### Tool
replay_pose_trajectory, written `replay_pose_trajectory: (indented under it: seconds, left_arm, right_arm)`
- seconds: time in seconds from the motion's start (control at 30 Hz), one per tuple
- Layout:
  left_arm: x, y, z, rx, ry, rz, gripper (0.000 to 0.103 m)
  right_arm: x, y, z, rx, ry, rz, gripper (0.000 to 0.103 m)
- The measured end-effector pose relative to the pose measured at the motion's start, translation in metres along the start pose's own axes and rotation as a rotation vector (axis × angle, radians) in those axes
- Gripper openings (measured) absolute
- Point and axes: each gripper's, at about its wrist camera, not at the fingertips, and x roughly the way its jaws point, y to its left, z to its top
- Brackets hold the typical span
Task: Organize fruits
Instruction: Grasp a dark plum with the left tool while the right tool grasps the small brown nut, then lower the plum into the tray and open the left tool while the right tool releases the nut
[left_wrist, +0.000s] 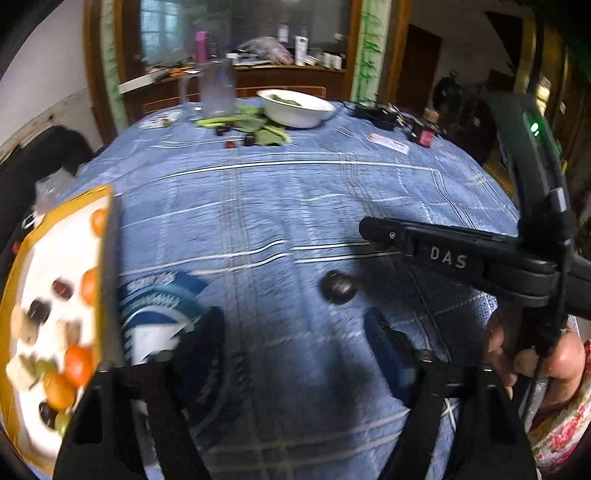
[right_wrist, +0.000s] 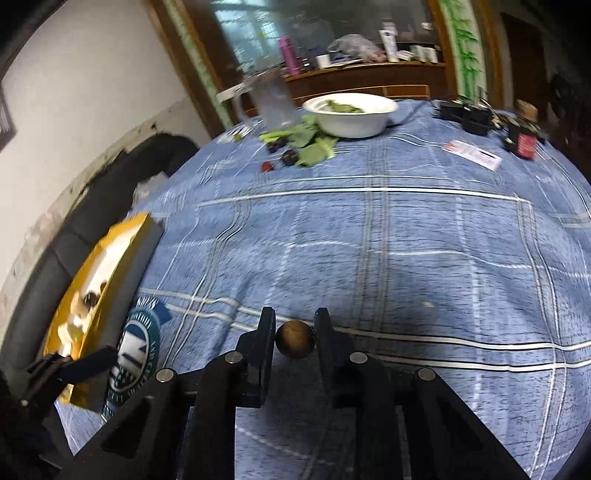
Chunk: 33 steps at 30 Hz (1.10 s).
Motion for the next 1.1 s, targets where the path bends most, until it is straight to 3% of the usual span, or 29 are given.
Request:
replay_pose_trajectory:
  seconds: [0.2, 0.33, 0.43, 0.47, 0.7, 0.83, 0.97, 1.1]
  left_arm:
    - [0.034, -0.021, 0.018, 0.077, 0.023, -0.019, 0.060]
    - [0.057, -0.025, 0.018, 0.107, 0.068, 0.007, 0.059]
    - [0.054, -0.021, 0.018, 0.088, 0.052, 0.002, 0.037]
    - [0.052, -0.019, 0.018, 0.076, 0.053, -0.009, 0.024]
    - [0.018, 0.014, 0.009, -0.077, 0.026, -0.043, 0.023]
    - [-0.015, 0.041, -0.002, -0.156, -0.023, -0.023, 0.023]
    - [-0.051, 0.080, -0.015, -0.237, -0.068, 0.047, 0.023]
    - [-0.076, 0.132, -0.036, -0.344, -0.080, 0.166, 0.024]
  right_arm:
    - [-0.005, -0.024, 0.006, 0.074, -0.018, 0.007, 0.023]
    - [-0.006, -0.029, 0.008, 0.098, -0.019, 0.041, 0.023]
    - [-0.003, -0.031, 0.008, 0.120, -0.006, 0.082, 0.023]
    - [-0.002, -0.032, 0.008, 0.131, -0.001, 0.099, 0.023]
    - [0.000, -0.046, 0.006, 0.244, 0.007, 0.240, 0.023]
    - [0.001, -0.051, 0.003, 0.295, 0.008, 0.306, 0.023]
    - [-0.001, -0.043, 0.003, 0.280, 0.001, 0.307, 0.023]
    - [-0.014, -0.013, 0.005, 0.205, -0.019, 0.295, 0.024]
